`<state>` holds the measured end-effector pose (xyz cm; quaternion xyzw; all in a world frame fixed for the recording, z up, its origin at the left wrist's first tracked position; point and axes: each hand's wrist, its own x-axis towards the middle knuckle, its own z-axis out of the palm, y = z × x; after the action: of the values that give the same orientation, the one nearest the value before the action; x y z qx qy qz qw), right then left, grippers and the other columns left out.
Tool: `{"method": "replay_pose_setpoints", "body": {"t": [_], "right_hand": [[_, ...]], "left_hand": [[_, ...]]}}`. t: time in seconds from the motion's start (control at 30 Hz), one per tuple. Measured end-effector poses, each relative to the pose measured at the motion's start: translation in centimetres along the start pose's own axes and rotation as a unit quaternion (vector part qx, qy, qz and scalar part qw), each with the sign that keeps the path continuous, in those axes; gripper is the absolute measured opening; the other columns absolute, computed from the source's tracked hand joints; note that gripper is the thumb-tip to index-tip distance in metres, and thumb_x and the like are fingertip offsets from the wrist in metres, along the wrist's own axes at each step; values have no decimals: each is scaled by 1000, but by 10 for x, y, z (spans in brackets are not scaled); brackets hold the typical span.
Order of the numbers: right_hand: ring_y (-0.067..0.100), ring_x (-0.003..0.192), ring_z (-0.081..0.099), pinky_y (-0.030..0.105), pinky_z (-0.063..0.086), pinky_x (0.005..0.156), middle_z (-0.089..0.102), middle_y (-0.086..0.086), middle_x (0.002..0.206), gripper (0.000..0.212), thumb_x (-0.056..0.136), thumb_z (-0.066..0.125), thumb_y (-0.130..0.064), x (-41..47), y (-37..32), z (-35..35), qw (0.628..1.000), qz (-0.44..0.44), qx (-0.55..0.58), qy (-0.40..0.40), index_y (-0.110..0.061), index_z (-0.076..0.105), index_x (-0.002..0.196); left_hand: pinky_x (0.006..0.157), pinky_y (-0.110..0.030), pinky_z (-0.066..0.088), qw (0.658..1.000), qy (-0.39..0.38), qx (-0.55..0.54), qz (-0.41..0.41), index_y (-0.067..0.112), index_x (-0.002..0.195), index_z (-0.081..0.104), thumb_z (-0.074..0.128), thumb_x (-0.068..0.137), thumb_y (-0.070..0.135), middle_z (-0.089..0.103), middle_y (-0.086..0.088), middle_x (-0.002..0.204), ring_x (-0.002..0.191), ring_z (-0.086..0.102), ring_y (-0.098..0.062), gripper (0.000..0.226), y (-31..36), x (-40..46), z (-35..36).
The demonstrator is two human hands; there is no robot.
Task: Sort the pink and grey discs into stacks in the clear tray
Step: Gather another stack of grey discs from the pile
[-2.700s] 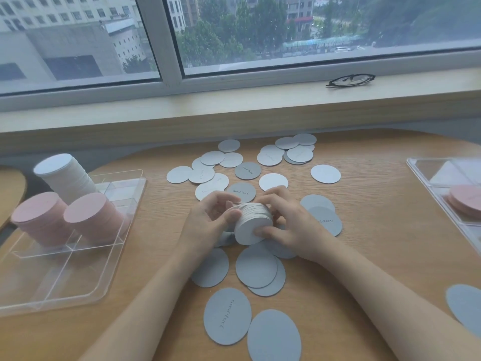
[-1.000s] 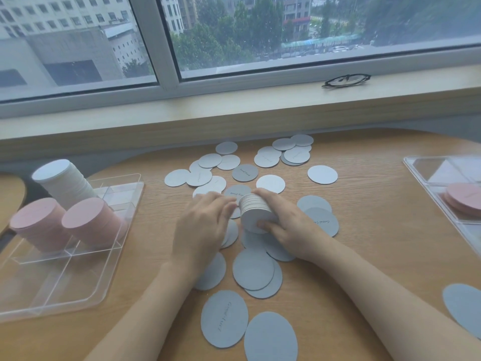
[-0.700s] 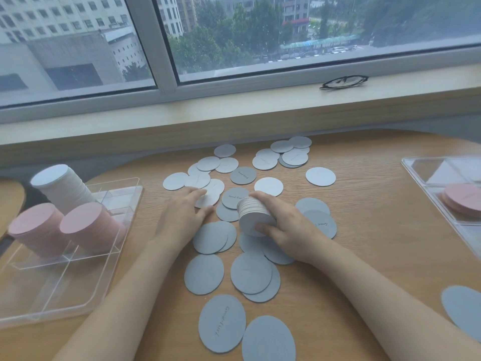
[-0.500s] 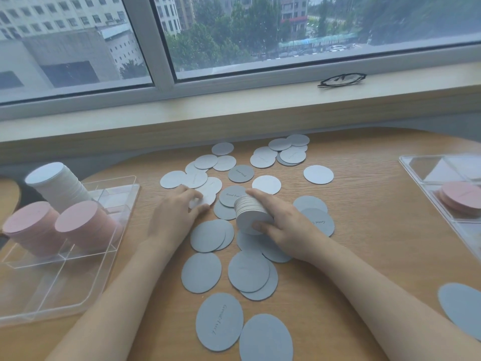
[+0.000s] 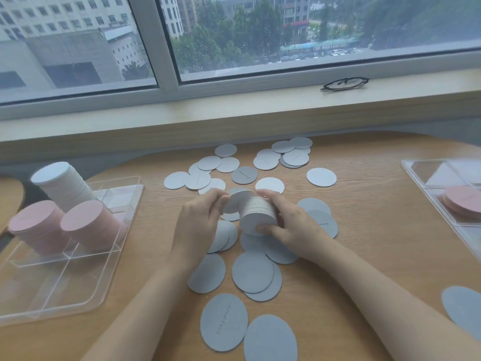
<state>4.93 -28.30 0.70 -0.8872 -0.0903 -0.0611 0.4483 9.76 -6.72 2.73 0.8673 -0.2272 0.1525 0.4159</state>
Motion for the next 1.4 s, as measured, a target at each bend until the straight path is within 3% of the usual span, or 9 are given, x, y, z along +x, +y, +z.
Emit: {"method": "replay_pose_setpoints", "body": {"t": [0.2,0.37,0.53,0.73,0.83,1.0,1.13,1.27,1.4], "right_hand": [[5,117,42,21,33,103,38,-13,127,70,89,71,-30,1,0,-1,999,-16,-42,-12,-26,36,150],[9,114,46,30,38,101,49,-8,123,55,88,71,-38,0,2,1,998,-19,-60,-6,-23,46,134],[5,133,35,14,23,106,43,-9,146,76,90,68,-39,0,-2,2,997,-29,-69,-7,-27,26,152],[16,145,25,28,19,118,28,-3,160,83,96,59,-41,1,-7,6,993,-35,-105,-33,-25,5,158],[18,146,23,30,17,119,26,-3,161,81,98,57,-38,1,-6,9,991,-44,-125,-37,-25,4,158],[21,130,43,40,31,110,51,-2,142,66,93,61,-43,3,3,7,990,-48,-130,1,-24,33,150],[17,121,48,38,35,105,56,-8,131,58,89,65,-36,4,6,3,993,-47,-111,1,-29,41,141],[16,118,49,40,36,104,57,-10,128,57,89,64,-38,5,6,3,994,-42,-104,-5,-31,41,140],[14,118,49,41,37,103,57,-12,126,56,88,61,-42,5,5,3,994,-37,-103,-9,-33,41,139]], "left_hand": [[78,-35,50,995,-77,-58,-8,24,104,70,50,106,23,70,8,84,85,65,-14,20,1,-5,8],[89,-17,44,979,-199,-41,-8,37,138,55,48,92,62,64,14,116,105,59,-2,53,-5,-13,9],[88,-2,33,980,-197,11,14,29,152,39,59,100,30,57,9,117,99,51,-1,56,-3,-14,14],[114,-27,22,971,-214,103,21,22,160,4,27,92,67,39,5,154,137,29,-12,85,-3,-15,21],[114,-28,12,961,-220,166,2,20,159,-9,9,79,76,24,7,163,144,20,-15,100,-2,-16,25],[100,-22,18,974,-148,157,66,19,159,23,14,94,69,55,8,137,127,35,-9,82,-3,-16,23],[102,-33,36,995,-88,36,17,26,132,65,31,102,54,65,13,123,120,52,-10,53,-11,2,8],[112,-34,32,989,-55,129,-46,14,139,57,57,100,20,52,1,144,134,43,-21,40,-50,40,-3],[119,-42,30,977,-88,164,-106,19,151,44,56,101,20,38,1,159,148,31,-19,52,-79,63,-7]]}}
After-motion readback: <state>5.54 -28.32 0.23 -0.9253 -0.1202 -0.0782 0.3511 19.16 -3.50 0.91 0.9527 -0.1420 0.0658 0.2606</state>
